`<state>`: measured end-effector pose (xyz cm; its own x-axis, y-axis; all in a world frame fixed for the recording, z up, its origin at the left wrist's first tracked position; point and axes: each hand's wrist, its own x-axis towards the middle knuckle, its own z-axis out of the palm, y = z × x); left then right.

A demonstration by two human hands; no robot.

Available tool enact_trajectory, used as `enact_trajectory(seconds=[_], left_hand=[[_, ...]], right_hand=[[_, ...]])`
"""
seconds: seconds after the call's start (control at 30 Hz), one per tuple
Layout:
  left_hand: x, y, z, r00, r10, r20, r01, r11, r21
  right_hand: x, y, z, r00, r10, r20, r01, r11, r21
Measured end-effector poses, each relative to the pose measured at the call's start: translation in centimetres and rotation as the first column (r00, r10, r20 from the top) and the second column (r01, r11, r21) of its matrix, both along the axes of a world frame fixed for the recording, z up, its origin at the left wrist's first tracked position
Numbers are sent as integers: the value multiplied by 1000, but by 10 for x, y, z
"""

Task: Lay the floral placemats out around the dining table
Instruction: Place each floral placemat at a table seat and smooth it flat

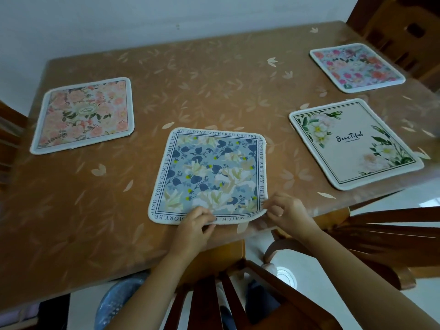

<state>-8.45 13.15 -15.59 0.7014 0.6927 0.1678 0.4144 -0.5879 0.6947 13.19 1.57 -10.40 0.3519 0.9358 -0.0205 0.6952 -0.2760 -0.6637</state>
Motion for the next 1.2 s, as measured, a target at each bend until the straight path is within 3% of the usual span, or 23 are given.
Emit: enact_trajectory(seconds=[0.27,0.57,0.9,1.2], left_hand=[[4,-2,6,1000,12,21,-12,1000,6],[5,-3,8,999,-30,-14,30,999,39],[-24,15,7,995,36,-94,-29,997,71],[-53,12,6,988,122,-94,-117,991,61]], right_hand=[[-30,7,-12,965,220,142,-211,975,-75],[-45,16,-22,989,120,90,-117,992,-39],[-47,16,-23,922,290,257,-296,955,-15],[-61,46,-23,912,336,235,-341,940,-24]])
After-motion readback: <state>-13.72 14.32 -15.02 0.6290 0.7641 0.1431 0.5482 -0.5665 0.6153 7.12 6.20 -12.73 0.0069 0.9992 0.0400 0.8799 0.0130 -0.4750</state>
